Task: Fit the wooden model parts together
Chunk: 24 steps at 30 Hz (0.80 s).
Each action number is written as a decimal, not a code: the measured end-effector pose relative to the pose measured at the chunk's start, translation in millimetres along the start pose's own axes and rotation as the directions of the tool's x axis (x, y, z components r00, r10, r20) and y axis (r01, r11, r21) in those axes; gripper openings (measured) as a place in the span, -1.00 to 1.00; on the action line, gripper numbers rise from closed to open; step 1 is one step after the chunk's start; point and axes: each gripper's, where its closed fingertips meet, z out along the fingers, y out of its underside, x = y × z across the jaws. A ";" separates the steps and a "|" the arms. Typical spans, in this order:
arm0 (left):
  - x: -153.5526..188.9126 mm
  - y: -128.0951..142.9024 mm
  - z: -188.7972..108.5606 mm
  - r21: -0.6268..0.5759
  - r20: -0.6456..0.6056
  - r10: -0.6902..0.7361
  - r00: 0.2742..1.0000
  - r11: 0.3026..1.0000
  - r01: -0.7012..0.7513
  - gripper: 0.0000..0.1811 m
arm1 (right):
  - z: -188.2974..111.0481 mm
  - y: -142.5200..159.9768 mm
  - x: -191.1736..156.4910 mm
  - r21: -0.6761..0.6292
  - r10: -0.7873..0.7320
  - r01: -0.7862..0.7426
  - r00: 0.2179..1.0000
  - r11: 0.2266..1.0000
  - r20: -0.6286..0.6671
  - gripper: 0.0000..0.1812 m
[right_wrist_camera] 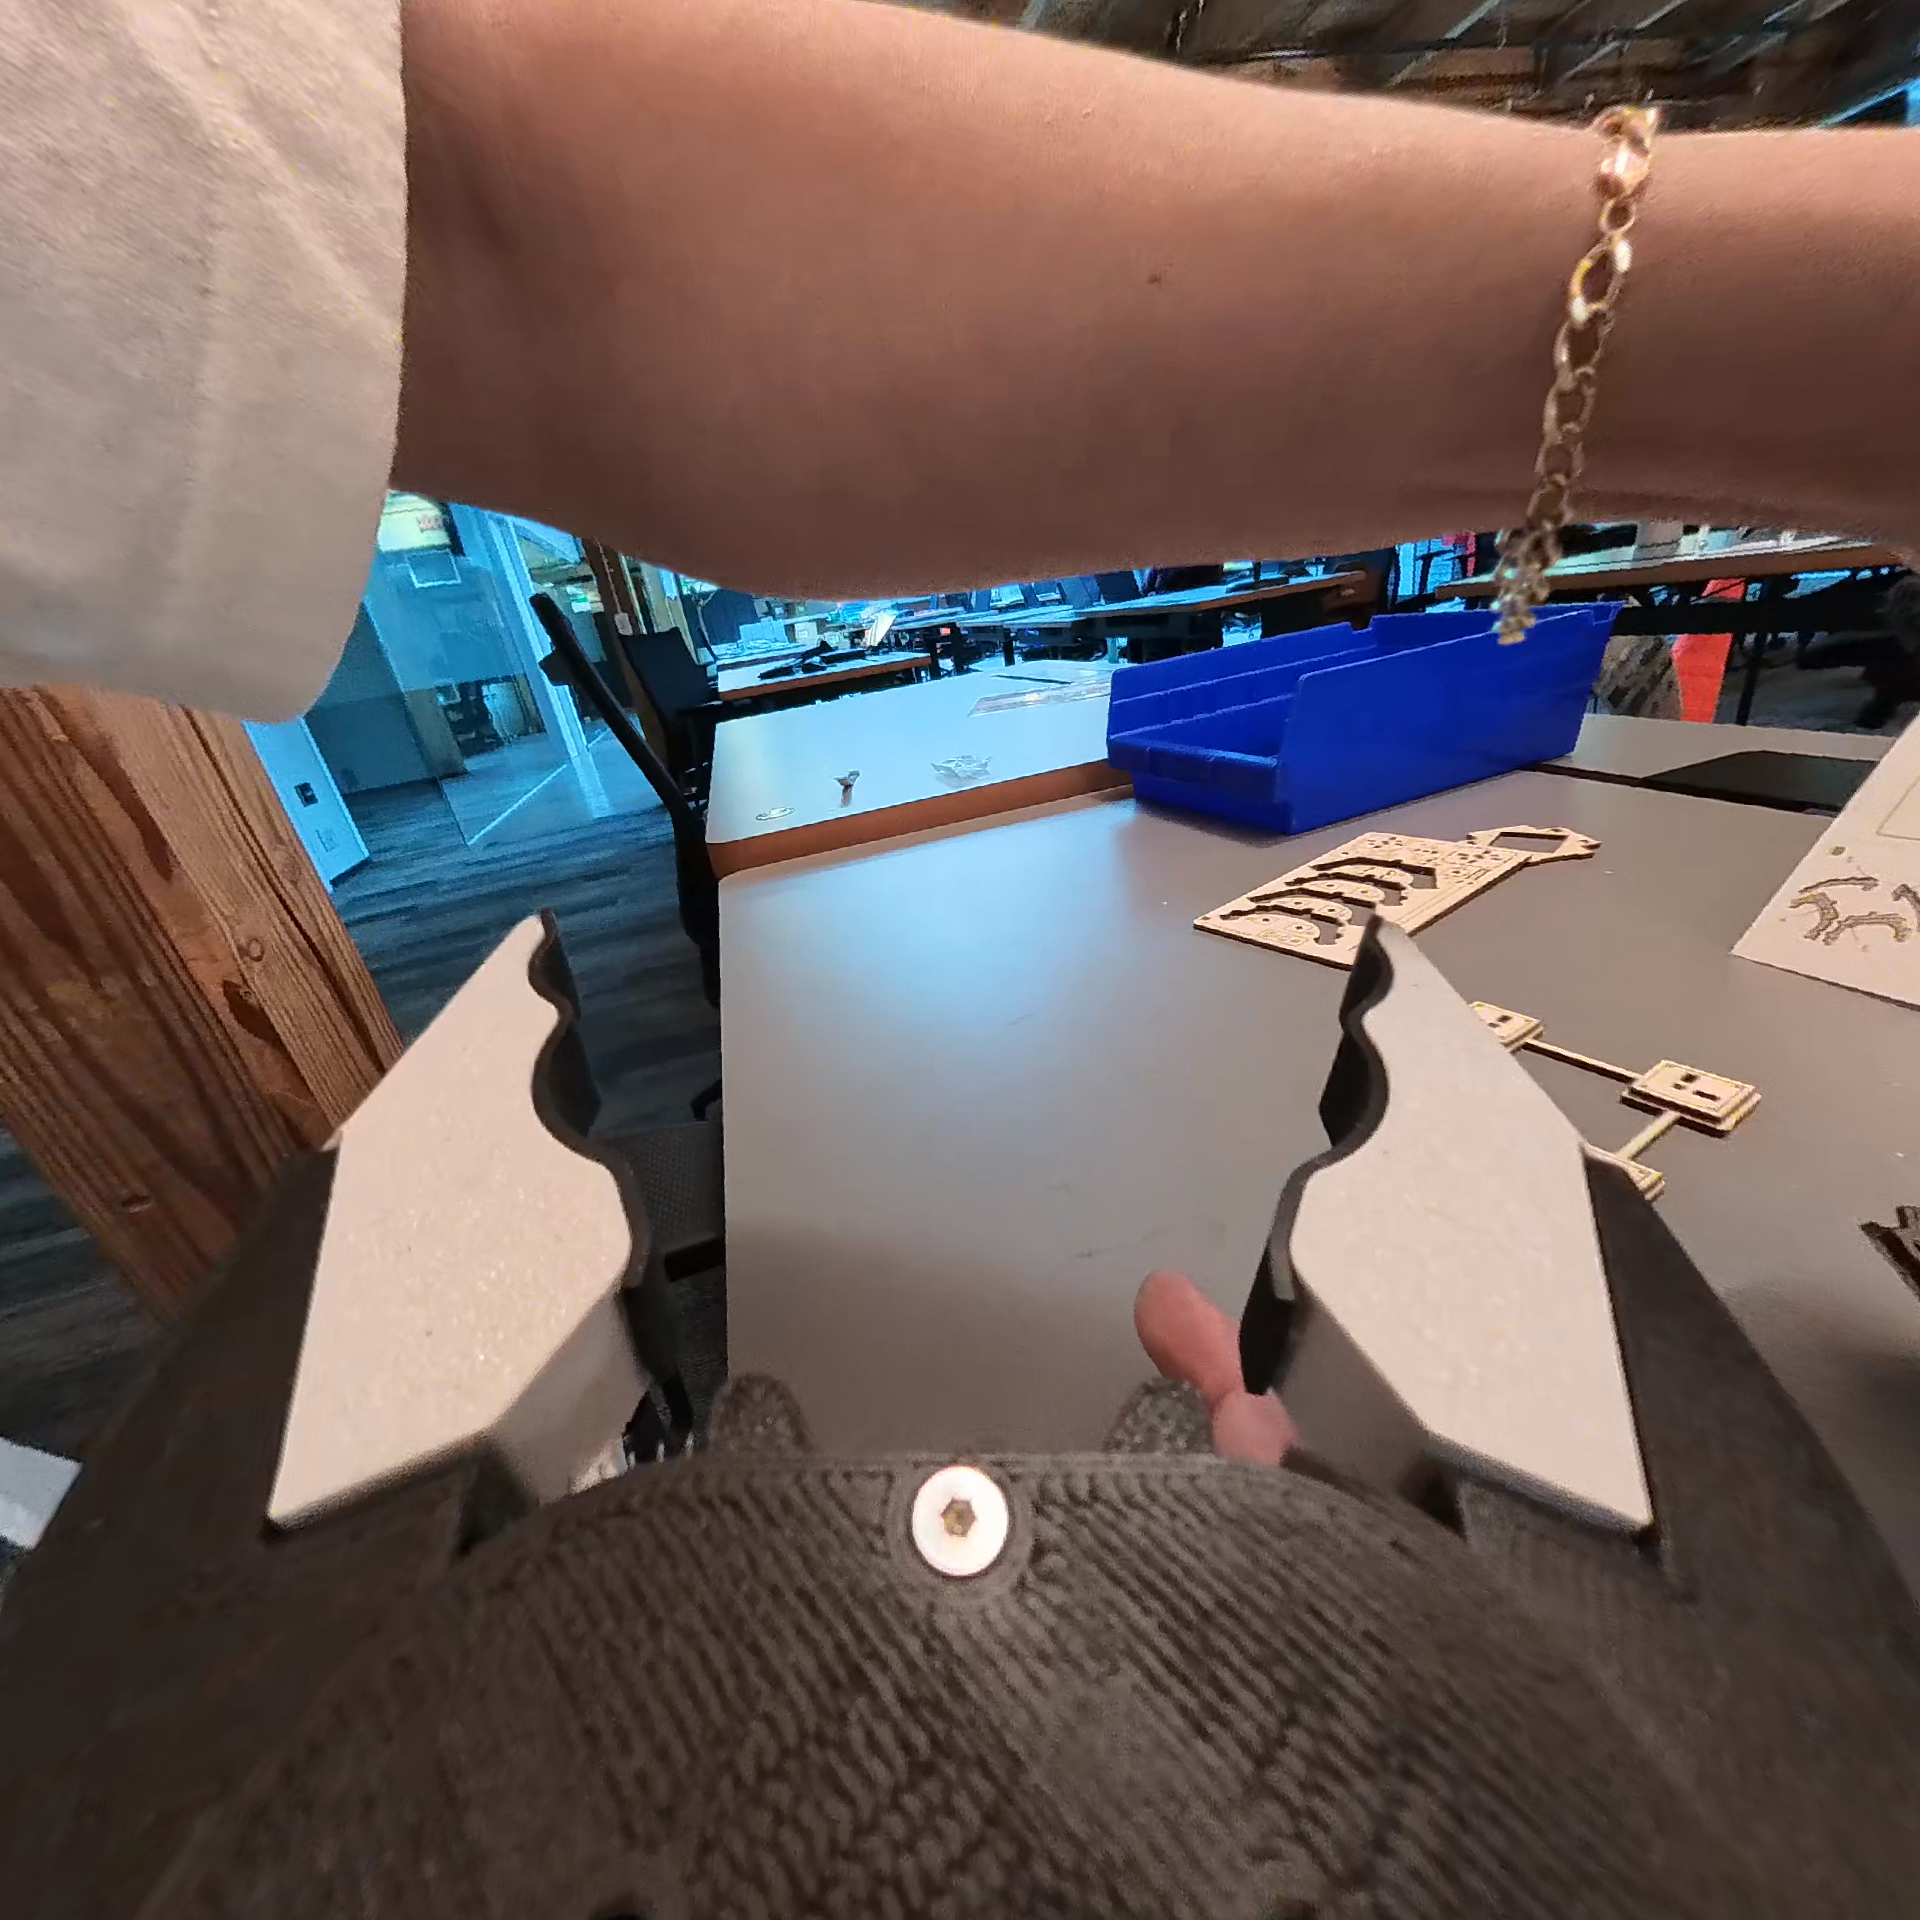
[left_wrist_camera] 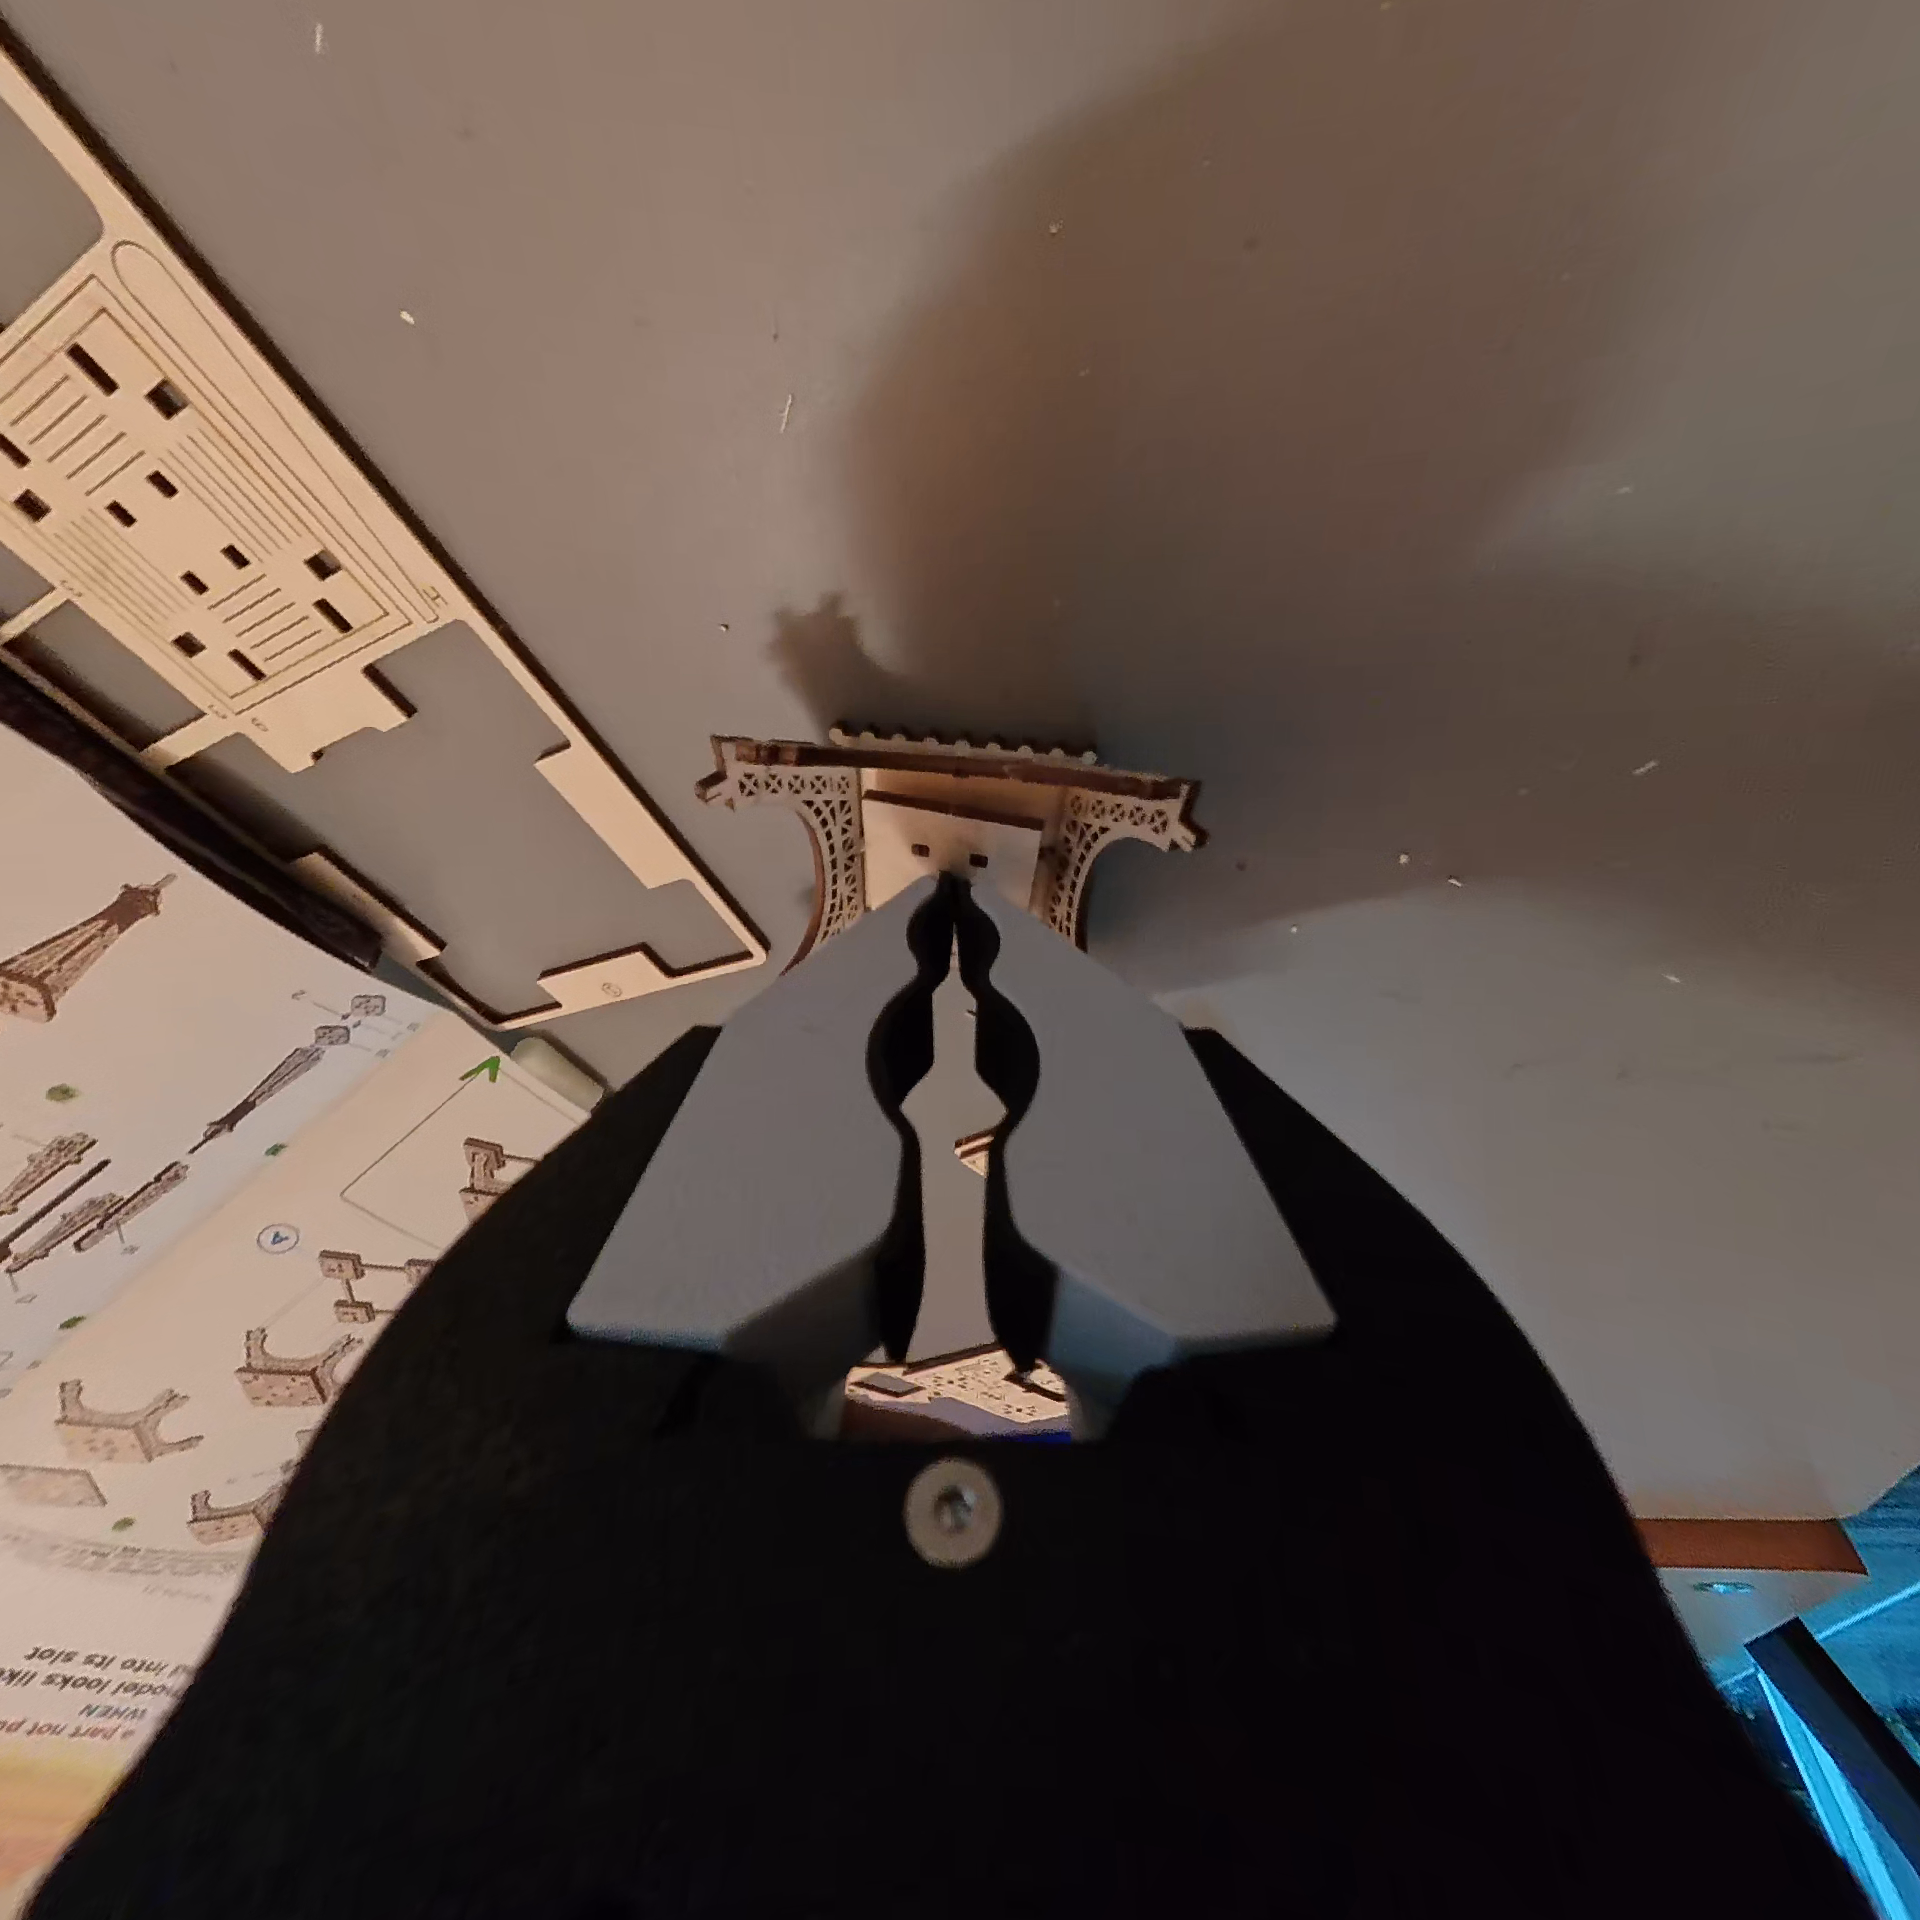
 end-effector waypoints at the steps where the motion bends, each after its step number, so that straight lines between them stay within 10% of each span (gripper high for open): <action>1: 0.1 0.2 0.0 -0.002 0.007 -0.005 1.000 1.000 0.005 -1.00 | 0.2 0.3 -0.7 -0.002 -0.004 0.004 1.000 1.000 0.002 0.57; 24: 0.0 -4.6 -9.0 0.217 0.003 -0.051 0.999 0.975 0.049 -0.94 | -2.2 -3.1 -5.0 0.020 0.016 -0.017 0.998 1.000 0.053 0.51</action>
